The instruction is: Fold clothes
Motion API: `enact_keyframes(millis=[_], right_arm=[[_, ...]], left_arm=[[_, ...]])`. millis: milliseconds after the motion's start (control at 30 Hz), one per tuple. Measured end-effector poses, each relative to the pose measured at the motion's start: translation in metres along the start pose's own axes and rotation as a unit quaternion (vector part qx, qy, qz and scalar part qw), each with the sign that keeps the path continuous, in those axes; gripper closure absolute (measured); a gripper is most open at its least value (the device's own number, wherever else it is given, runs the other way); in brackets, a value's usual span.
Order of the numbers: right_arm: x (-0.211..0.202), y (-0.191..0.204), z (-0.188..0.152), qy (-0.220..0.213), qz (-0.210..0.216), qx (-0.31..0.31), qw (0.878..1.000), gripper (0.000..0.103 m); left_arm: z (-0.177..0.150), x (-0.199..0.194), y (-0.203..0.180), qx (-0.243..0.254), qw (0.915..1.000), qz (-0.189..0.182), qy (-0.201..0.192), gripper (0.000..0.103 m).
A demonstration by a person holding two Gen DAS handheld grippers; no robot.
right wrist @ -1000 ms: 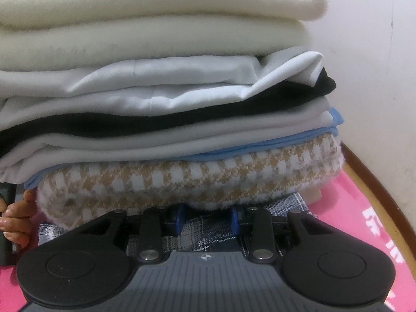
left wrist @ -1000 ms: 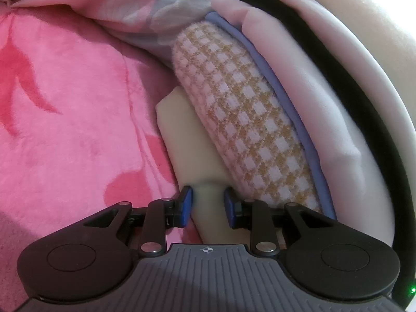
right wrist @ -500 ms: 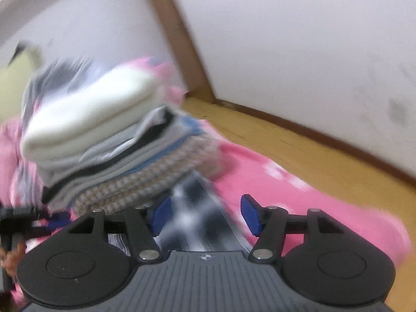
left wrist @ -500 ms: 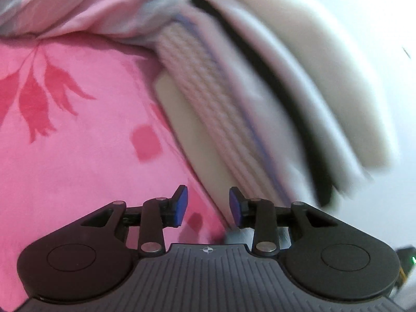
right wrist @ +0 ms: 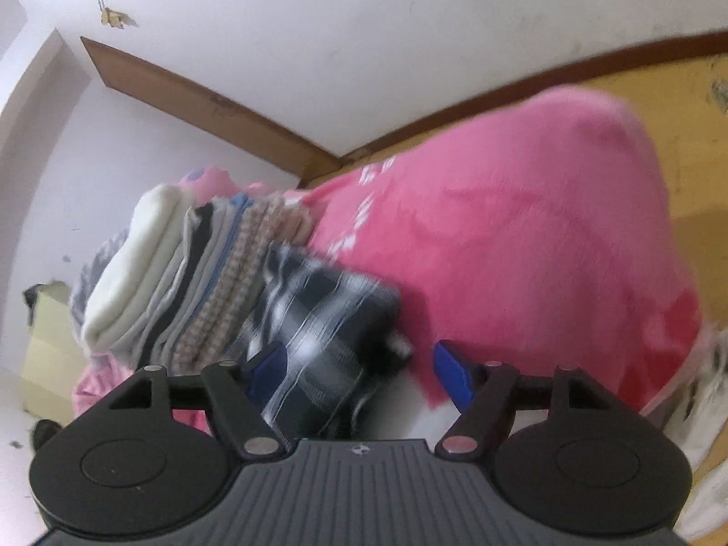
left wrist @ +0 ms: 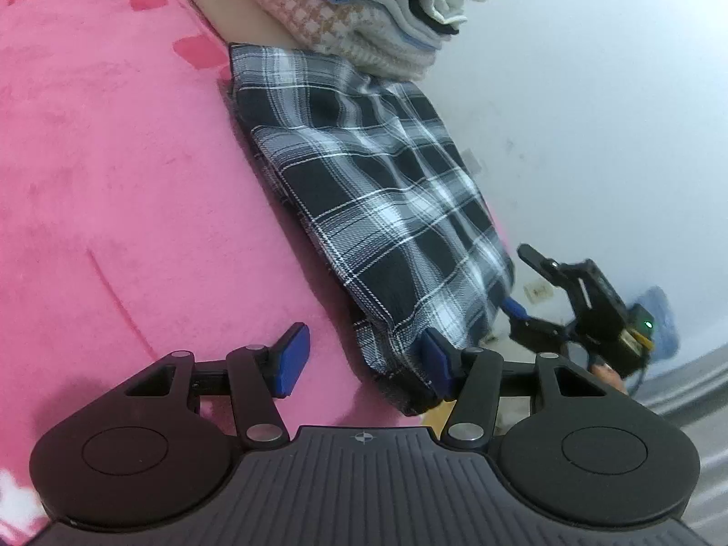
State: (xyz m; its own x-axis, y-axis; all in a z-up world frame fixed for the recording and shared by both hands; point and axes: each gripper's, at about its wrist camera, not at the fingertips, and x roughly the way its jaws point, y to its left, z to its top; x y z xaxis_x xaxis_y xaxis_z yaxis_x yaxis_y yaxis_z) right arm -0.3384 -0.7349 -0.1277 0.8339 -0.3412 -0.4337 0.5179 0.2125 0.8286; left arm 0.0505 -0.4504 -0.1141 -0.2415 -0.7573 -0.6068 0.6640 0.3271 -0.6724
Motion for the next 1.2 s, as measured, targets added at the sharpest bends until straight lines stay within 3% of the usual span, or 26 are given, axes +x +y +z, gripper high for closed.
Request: enact_keyframes(millis=[233,267,300,367,433,533,967,1067,1167,1200], right_arm=[[0.016,0.006,-0.013,0.025,0.038,0.005,0.999,0.031],[0.019,0.007,-0.015,0.029,0.04,0.006,0.999,0.039],[0.023,0.008,-0.017,0.031,0.042,0.006,0.999,0.043],[0.03,0.013,-0.021,0.029,0.032,-0.003,0.999,0.063],[0.03,0.018,-0.024,0.017,0.028,-0.016,0.999,0.068],[0.019,0.026,-0.029,-0.001,0.031,-0.033,0.999,0.073],[0.008,0.029,-0.041,-0.02,0.026,-0.046,0.998,0.075],[0.01,0.024,-0.037,-0.013,0.018,-0.044,0.999,0.066],[0.003,0.024,-0.032,-0.018,-0.004,-0.06,0.998,0.049],[-0.005,0.028,-0.03,-0.031,-0.017,-0.077,0.996,0.047]], left_arm=[[-0.012,0.0,-0.012,-0.021,0.9996,-0.017,-0.007,0.052],[-0.014,0.0,-0.014,-0.017,0.9997,-0.015,-0.009,0.055],[-0.015,0.001,-0.018,-0.013,0.9998,-0.012,-0.011,0.065],[-0.017,0.005,-0.022,-0.015,0.9998,-0.009,-0.013,0.081],[-0.019,0.004,-0.027,-0.017,0.9995,-0.007,-0.024,0.091],[-0.023,0.0,-0.029,-0.019,0.9993,-0.01,-0.029,0.093],[-0.026,0.006,-0.029,-0.025,0.9992,-0.023,-0.022,0.093],[-0.024,0.01,-0.026,-0.024,0.9994,-0.021,-0.009,0.083],[-0.023,-0.006,-0.024,-0.002,0.9995,-0.01,-0.029,0.064],[-0.023,-0.015,-0.024,0.013,0.999,0.0,-0.043,0.057]])
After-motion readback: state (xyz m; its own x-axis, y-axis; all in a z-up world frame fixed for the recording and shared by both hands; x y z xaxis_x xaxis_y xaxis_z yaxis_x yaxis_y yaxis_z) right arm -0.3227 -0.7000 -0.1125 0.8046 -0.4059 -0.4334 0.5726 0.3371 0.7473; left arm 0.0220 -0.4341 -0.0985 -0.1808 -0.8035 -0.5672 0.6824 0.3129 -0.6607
